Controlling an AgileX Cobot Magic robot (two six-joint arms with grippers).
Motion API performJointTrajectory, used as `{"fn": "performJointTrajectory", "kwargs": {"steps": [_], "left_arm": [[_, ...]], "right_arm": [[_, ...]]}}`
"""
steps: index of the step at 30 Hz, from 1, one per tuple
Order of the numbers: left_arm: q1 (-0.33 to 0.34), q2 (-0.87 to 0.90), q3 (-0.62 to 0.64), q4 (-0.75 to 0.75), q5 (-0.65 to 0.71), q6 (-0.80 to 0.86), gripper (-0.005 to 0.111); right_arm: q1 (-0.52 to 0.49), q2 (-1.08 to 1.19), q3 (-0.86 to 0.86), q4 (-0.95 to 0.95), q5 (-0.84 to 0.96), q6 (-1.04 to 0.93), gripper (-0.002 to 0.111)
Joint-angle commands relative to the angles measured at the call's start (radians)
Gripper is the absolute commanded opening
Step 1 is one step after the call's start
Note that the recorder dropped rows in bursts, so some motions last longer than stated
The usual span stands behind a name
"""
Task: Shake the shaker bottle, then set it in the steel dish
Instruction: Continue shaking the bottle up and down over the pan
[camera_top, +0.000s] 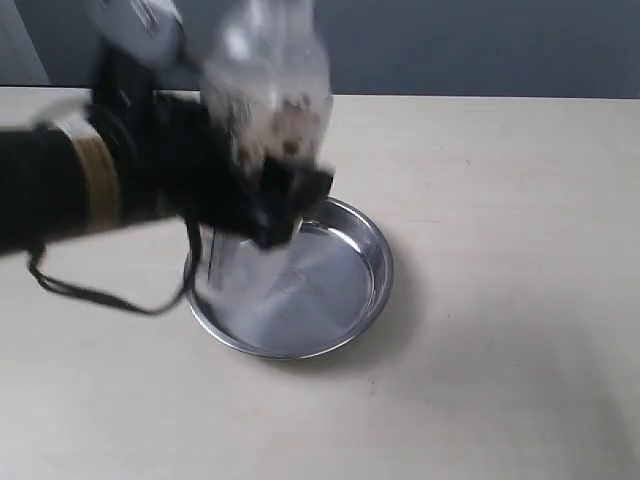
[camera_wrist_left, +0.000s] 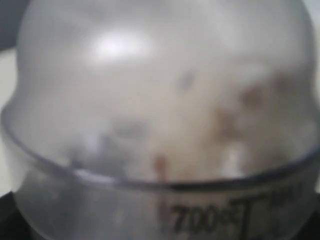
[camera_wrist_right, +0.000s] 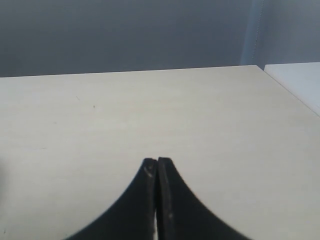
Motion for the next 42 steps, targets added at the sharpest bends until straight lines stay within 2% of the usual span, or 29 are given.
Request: {"fn": "performJointTrajectory", "kwargs": {"steps": [1, 2, 4, 5, 6, 8, 9, 10, 12, 13, 15, 17, 19, 23, 25, 28, 30, 32, 34, 36, 39, 40, 42], "left_arm": [[-0.001, -0.115, -0.165, 0.023, -0.060, 0.057, 0.000], [-0.001, -0.127, -0.185, 0.015, -0.040, 0.057, 0.000], [-0.001, -0.064, -0.099, -0.006, -0.010, -0.010, 0.000], [-0.001, 0.041, -0.002, -0.009, -0.028, -0.019, 0.000], [-0.001, 0.052, 0.003, -0.009, -0.041, -0.055, 0.000], [-0.001, -0.087, -0.097, 0.003, -0.182, -0.042, 0.000], [-0.001, -0.132, -0.165, 0.006, -0.180, 0.033, 0.000], [-0.001, -0.144, -0.174, -0.005, -0.124, 0.038, 0.000], [-0.001, -0.027, -0.059, -0.022, -0.040, 0.012, 0.000], [0.006, 0.025, -0.039, -0.024, -0.040, 0.012, 0.000], [0.013, 0.031, -0.070, -0.024, -0.064, 0.012, 0.000], [0.016, -0.049, -0.159, -0.006, -0.120, 0.024, 0.000], [0.016, -0.077, -0.206, 0.005, -0.102, 0.034, 0.000], [0.011, 0.073, -0.052, -0.031, -0.057, -0.019, 0.000], [0.011, 0.105, -0.038, -0.031, -0.081, -0.035, 0.000], [0.011, -0.031, -0.142, 0.017, -0.151, -0.006, 0.000], [0.011, -0.079, -0.210, 0.024, -0.093, 0.014, 0.000], [0.011, -0.069, -0.168, 0.019, -0.076, -0.030, 0.000], [0.011, 0.018, -0.075, 0.015, -0.084, -0.039, 0.000], [0.011, 0.075, -0.048, -0.004, -0.085, -0.046, 0.000], [0.011, -0.016, -0.126, -0.005, -0.188, -0.032, 0.000], [0.011, -0.060, -0.171, 0.012, -0.199, 0.030, 0.000], [0.007, -0.074, -0.194, 0.000, -0.133, 0.039, 0.000]], "right_arm": [[-0.003, -0.005, 0.001, 0.001, -0.013, -0.002, -0.001], [-0.003, -0.005, 0.001, 0.001, -0.013, -0.002, -0.001], [-0.003, -0.005, 0.001, 0.001, -0.013, -0.002, -0.001], [-0.003, -0.005, 0.001, 0.001, -0.013, -0.002, -0.001], [-0.003, -0.005, 0.001, 0.001, -0.013, -0.002, -0.001], [-0.003, -0.005, 0.001, 0.001, -0.013, -0.002, -0.001], [-0.003, -0.005, 0.001, 0.001, -0.013, -0.002, -0.001], [-0.003, -0.005, 0.001, 0.001, -0.013, -0.002, -0.001], [-0.003, -0.005, 0.001, 0.001, -0.013, -0.002, -0.001], [-0.003, -0.005, 0.001, 0.001, -0.013, -0.002, -0.001], [-0.003, -0.005, 0.001, 0.001, -0.013, -0.002, -0.001], [-0.003, -0.005, 0.001, 0.001, -0.013, -0.002, -0.001], [-0.003, -0.005, 0.001, 0.001, -0.013, -0.002, -0.001], [-0.003, -0.005, 0.001, 0.001, -0.013, -0.002, -0.001], [-0.003, -0.005, 0.001, 0.001, -0.013, -0.002, -0.001], [-0.003, -0.005, 0.001, 0.001, -0.013, -0.002, -0.001], [-0.003, -0.005, 0.001, 0.001, -0.013, -0.002, -0.001], [-0.003, -0.005, 0.001, 0.001, -0.013, -0.002, -0.001], [-0.003, -0.005, 0.001, 0.001, -0.013, -0.002, -0.001], [-0.003, -0.005, 0.001, 0.001, -0.013, -0.002, -0.001], [-0.003, -0.005, 0.001, 0.001, -0.013, -0.002, -0.001], [-0.003, -0.005, 0.001, 0.001, -0.013, -0.002, -0.001], [-0.003, -0.005, 0.001, 0.001, -0.013, -0.002, -0.001]]}}
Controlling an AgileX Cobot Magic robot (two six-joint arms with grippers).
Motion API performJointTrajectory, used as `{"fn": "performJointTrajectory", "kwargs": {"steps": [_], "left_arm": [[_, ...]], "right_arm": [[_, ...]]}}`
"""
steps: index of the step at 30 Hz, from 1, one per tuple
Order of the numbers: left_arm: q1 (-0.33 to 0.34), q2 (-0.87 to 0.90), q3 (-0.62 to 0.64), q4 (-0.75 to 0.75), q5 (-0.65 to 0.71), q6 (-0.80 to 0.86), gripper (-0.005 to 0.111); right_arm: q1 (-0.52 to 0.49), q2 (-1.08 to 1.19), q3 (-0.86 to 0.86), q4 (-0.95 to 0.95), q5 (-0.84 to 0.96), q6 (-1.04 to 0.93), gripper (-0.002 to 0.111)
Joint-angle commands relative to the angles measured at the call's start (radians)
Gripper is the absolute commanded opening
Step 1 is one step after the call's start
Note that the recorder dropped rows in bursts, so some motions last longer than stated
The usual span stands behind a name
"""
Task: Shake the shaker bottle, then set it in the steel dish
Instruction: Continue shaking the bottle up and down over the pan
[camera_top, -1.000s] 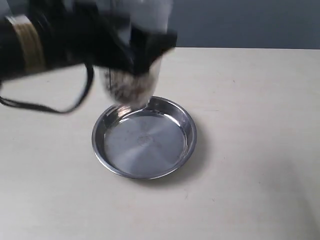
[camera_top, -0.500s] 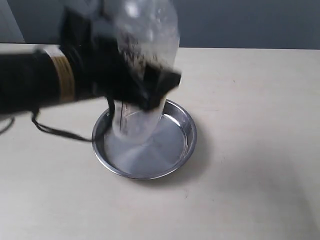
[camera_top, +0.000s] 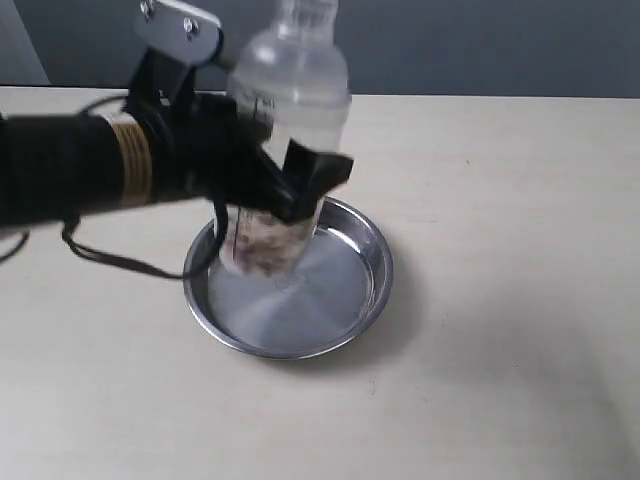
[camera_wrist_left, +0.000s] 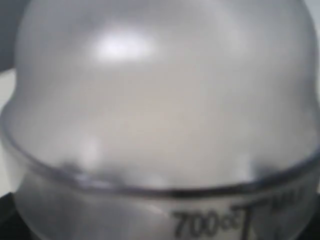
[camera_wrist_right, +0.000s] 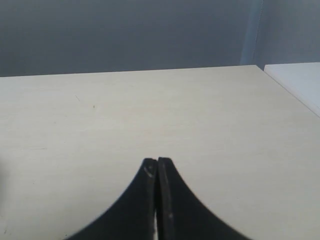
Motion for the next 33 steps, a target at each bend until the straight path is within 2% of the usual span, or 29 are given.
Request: {"fn": "performJointTrajectory", "kwargs": {"steps": [1, 3, 5, 8, 10, 11, 14, 16, 18, 20, 22, 23, 25, 28, 30, 33], "left_arm": [[-0.015, -0.085, -0.073, -0.013, -0.028, 0.036, 0.000], [-0.017, -0.003, 0.012, -0.041, -0.009, 0.002, 0.000], [-0.015, 0.062, 0.052, -0.062, -0.059, -0.007, 0.000], [-0.015, -0.025, -0.029, -0.055, -0.159, 0.025, 0.000], [-0.015, -0.089, -0.112, -0.054, -0.105, 0.114, 0.000], [-0.015, -0.091, -0.113, -0.054, -0.071, 0.097, 0.000], [-0.017, 0.010, 0.013, -0.059, -0.025, 0.056, 0.000], [-0.014, 0.096, 0.071, -0.120, -0.034, 0.051, 0.000], [-0.014, 0.062, 0.051, -0.132, -0.091, 0.038, 0.000], [-0.013, -0.039, -0.044, -0.106, -0.138, 0.136, 0.000], [-0.015, -0.090, -0.131, -0.120, -0.058, 0.213, 0.000], [-0.018, -0.092, -0.131, -0.129, 0.009, 0.204, 0.000], [-0.018, -0.031, -0.052, -0.131, 0.067, 0.173, 0.000], [-0.015, 0.101, 0.050, -0.170, 0.041, 0.132, 0.000], [-0.015, 0.057, 0.025, -0.164, -0.017, 0.126, 0.000], [-0.015, -0.071, -0.080, -0.116, -0.079, 0.144, 0.000]], "right_arm": [[-0.003, -0.005, 0.001, 0.001, -0.013, -0.002, -0.001], [-0.003, -0.005, 0.001, 0.001, -0.013, -0.002, -0.001], [-0.003, -0.005, 0.001, 0.001, -0.013, -0.002, -0.001], [-0.003, -0.005, 0.001, 0.001, -0.013, -0.002, -0.001], [-0.003, -0.005, 0.001, 0.001, -0.013, -0.002, -0.001], [-0.003, -0.005, 0.001, 0.001, -0.013, -0.002, -0.001], [-0.003, -0.005, 0.001, 0.001, -0.013, -0.002, -0.001], [-0.003, -0.005, 0.001, 0.001, -0.013, -0.002, -0.001], [-0.003, -0.005, 0.001, 0.001, -0.013, -0.002, -0.001], [-0.003, -0.005, 0.001, 0.001, -0.013, -0.002, -0.001], [-0.003, -0.005, 0.001, 0.001, -0.013, -0.002, -0.001], [-0.003, -0.005, 0.001, 0.001, -0.013, -0.002, -0.001], [-0.003, -0.005, 0.001, 0.001, -0.013, -0.002, -0.001], [-0.003, -0.005, 0.001, 0.001, -0.013, -0.002, -0.001], [-0.003, -0.005, 0.001, 0.001, -0.013, -0.002, -0.001], [-0.003, -0.005, 0.001, 0.001, -0.013, -0.002, -0.001]]}}
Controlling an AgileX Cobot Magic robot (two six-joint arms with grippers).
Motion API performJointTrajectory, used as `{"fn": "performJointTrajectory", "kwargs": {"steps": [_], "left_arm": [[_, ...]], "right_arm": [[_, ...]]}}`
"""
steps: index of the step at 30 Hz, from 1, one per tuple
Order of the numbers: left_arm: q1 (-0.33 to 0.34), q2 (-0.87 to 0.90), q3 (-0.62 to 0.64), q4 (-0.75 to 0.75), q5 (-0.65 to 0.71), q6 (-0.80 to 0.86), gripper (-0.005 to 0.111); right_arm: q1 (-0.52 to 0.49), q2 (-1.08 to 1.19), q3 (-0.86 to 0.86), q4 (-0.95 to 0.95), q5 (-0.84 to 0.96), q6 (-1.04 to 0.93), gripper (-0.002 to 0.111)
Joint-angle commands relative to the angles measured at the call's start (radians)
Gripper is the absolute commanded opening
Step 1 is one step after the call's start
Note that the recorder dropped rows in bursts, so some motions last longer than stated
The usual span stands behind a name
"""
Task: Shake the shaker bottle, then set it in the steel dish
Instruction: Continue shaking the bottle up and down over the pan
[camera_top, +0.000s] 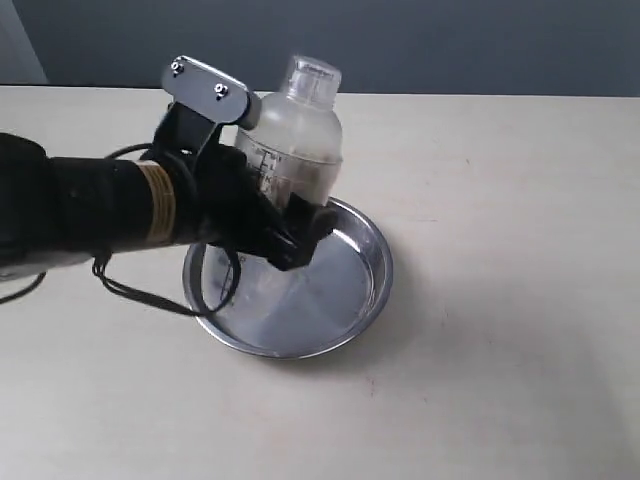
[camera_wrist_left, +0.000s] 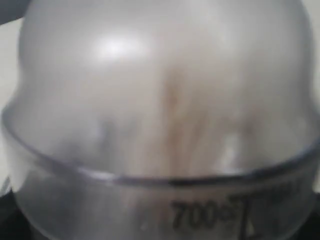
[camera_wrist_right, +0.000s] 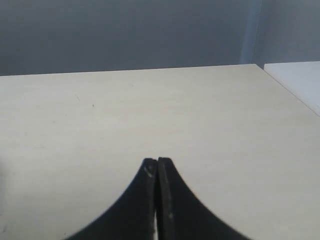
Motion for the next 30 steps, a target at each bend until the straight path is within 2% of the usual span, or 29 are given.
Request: {"fn": "performJointTrajectory", "kwargs": {"steps": [1, 3, 6, 8, 11, 13, 16, 18, 22, 24, 27, 30], "left_arm": [[-0.003, -0.180, -0.133, 0.026, -0.137, 0.004, 0.000], [-0.016, -0.151, -0.083, 0.017, -0.094, 0.002, 0.000], [-0.020, -0.002, 0.031, 0.011, -0.064, -0.007, 0.000], [-0.020, -0.007, 0.017, 0.011, -0.082, -0.038, 0.000], [-0.020, -0.131, -0.081, 0.042, -0.189, -0.027, 0.000], [-0.022, -0.170, -0.118, 0.052, -0.144, -0.030, 0.000], [-0.031, -0.088, -0.027, 0.049, -0.050, -0.034, 0.000], [-0.029, -0.020, 0.017, 0.015, -0.046, -0.043, 0.000], [-0.029, -0.152, -0.077, 0.047, -0.179, -0.042, 0.000], [-0.029, -0.203, -0.122, 0.052, -0.145, 0.005, 0.000], [-0.033, -0.124, -0.029, 0.042, -0.039, 0.003, 0.000], [-0.019, -0.026, 0.029, 0.030, -0.038, -0.052, 0.000]], "right_arm": [[-0.003, -0.005, 0.001, 0.001, -0.013, -0.002, -0.001], [-0.003, -0.005, 0.001, 0.001, -0.013, -0.002, -0.001], [-0.003, -0.005, 0.001, 0.001, -0.013, -0.002, -0.001], [-0.003, -0.005, 0.001, 0.001, -0.013, -0.002, -0.001], [-0.003, -0.005, 0.001, 0.001, -0.013, -0.002, -0.001], [-0.003, -0.005, 0.001, 0.001, -0.013, -0.002, -0.001], [-0.003, -0.005, 0.001, 0.001, -0.013, -0.002, -0.001], [-0.003, -0.005, 0.001, 0.001, -0.013, -0.002, -0.001], [-0.003, -0.005, 0.001, 0.001, -0.013, -0.002, -0.001], [-0.003, -0.005, 0.001, 0.001, -0.013, -0.002, -0.001], [-0.003, -0.005, 0.001, 0.001, -0.013, -0.002, -0.001], [-0.003, -0.005, 0.001, 0.001, -0.013, -0.002, -0.001]]}}
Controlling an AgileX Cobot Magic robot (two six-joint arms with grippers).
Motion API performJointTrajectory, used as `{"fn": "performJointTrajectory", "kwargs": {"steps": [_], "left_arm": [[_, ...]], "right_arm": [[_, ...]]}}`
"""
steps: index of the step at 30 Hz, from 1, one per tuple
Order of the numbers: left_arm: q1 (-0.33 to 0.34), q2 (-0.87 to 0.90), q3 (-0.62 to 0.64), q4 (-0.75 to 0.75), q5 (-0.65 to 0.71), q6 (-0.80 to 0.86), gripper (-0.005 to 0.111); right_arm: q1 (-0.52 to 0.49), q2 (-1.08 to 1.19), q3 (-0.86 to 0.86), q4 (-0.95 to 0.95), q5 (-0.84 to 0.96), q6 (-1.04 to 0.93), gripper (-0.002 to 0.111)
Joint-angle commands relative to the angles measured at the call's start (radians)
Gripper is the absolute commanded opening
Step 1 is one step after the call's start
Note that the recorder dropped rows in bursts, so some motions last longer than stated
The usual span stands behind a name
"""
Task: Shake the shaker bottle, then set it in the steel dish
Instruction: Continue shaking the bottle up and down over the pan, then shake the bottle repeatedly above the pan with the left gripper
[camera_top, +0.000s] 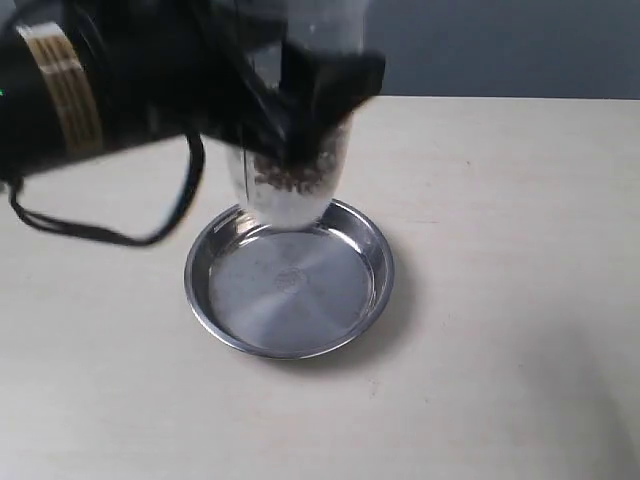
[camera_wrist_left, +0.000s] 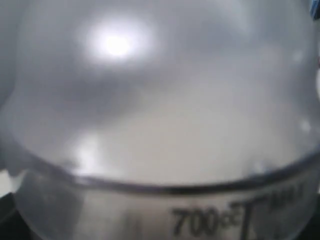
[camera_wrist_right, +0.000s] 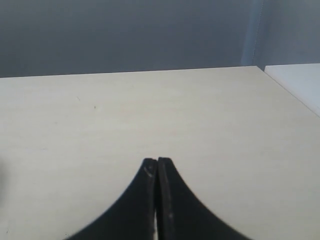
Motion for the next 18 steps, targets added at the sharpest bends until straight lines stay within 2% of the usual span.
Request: {"fn": "performJointTrajectory", "kwargs": {"steps": [1, 4, 6, 8, 9, 12, 15, 18], "left_arm": [[0.007, 0.097, 0.069, -0.007, 0.045, -0.087, 0.000], [0.007, -0.029, -0.022, 0.014, -0.136, -0.037, 0.000], [0.004, -0.042, -0.051, 0.014, -0.052, -0.024, 0.000], [-0.003, 0.032, 0.008, 0.014, 0.074, -0.062, 0.000], [-0.003, 0.079, 0.054, 0.011, 0.091, -0.067, 0.000], [-0.003, 0.154, 0.097, 0.000, 0.080, -0.106, 0.000], [-0.003, 0.019, 0.010, 0.033, -0.039, -0.086, 0.000], [-0.008, -0.043, -0.028, 0.049, -0.021, -0.076, 0.000]], "right_arm": [[-0.003, -0.005, 0.001, 0.001, -0.013, -0.002, -0.001], [-0.003, -0.005, 0.001, 0.001, -0.013, -0.002, -0.001], [-0.003, -0.005, 0.001, 0.001, -0.013, -0.002, -0.001], [-0.003, -0.005, 0.001, 0.001, -0.013, -0.002, -0.001], [-0.003, -0.005, 0.001, 0.001, -0.013, -0.002, -0.001], [-0.003, -0.005, 0.001, 0.001, -0.013, -0.002, -0.001], [-0.003, -0.005, 0.001, 0.001, -0.013, -0.002, -0.001], [-0.003, -0.005, 0.001, 0.001, -0.013, -0.002, -0.001]]}}
